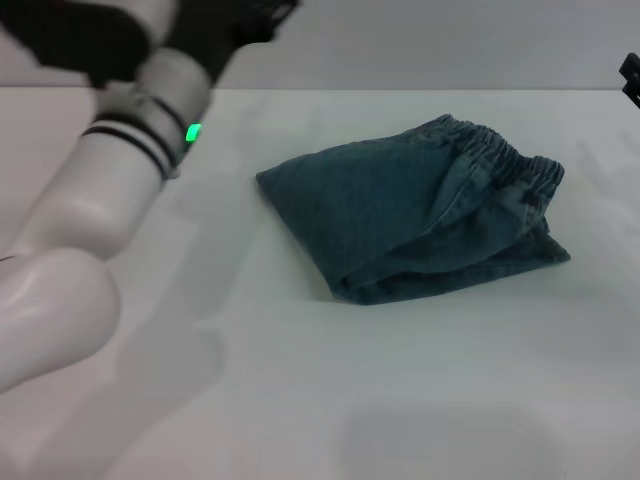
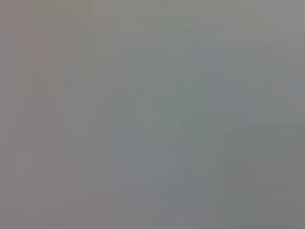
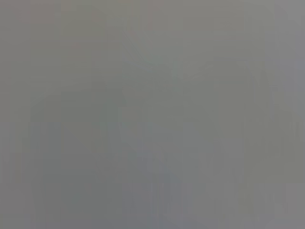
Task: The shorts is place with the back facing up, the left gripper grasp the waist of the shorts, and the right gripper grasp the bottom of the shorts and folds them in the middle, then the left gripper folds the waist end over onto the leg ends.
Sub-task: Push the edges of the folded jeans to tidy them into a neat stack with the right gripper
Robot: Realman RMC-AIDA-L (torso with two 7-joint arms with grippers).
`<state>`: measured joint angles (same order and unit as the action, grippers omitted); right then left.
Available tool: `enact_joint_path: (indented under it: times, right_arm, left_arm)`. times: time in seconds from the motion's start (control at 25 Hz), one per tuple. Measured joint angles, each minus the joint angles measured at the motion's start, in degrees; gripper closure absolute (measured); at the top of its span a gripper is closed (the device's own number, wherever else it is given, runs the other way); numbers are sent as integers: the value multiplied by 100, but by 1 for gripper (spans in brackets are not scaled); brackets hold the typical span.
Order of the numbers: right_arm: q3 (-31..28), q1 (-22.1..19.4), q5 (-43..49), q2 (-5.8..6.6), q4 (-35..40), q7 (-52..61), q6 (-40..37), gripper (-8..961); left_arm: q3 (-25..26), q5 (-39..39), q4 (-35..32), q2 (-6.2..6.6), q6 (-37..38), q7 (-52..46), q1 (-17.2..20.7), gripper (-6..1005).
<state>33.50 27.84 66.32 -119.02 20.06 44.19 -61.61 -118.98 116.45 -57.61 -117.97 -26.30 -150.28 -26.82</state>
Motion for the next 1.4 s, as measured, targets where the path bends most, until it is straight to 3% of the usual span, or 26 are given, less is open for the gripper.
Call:
enact_joint_path:
  times: [0.16, 0.28, 0.56, 0.72, 0.88, 1.04, 1.12, 1.28, 1.4]
  right_arm:
    - [-62, -98, -817, 4, -618, -1432, -1003, 302]
    - [-66, -129, -1252, 5, -938, -2217, -1556, 302]
    - [-124, -174, -2128, -3, -1218, -2356, -1994, 301]
    - [-125, -241, -2437, 1, -1252, -2361, -2050, 302]
    - [-122, -277, -2459, 6, -1258, -2363, -2060, 302]
    - [-118, -279, -2465, 5, -1266, -2365, -2068, 302]
    - [-120, -276, -2467, 4, -1277, -2365, -2065, 302]
    - [-124, -266, -2470, 2, -1296, -2365, -2044, 302]
    - [-125, -262, -2472, 2, -1332, -2367, -2034, 301]
  left_arm:
    - [117, 331, 673, 6, -562, -1217, -18, 144]
    - [-82, 549, 968, -3, -1430, -1475, 42, 149]
    - [-832, 788, 1726, -40, -3656, -1477, 87, 162]
    - [-1003, 783, 2018, -29, -4034, -1478, 61, 169]
    - [-642, 796, 1677, 35, -2984, -1471, 121, 176]
    - [569, 1177, 1142, 73, -504, -1458, 55, 183]
    - [885, 1313, 1190, 50, 250, -1443, -68, 186]
    - [1050, 1388, 1153, 70, 892, -1450, -180, 193]
    - [1486, 1395, 927, 165, 2156, -1430, -395, 199]
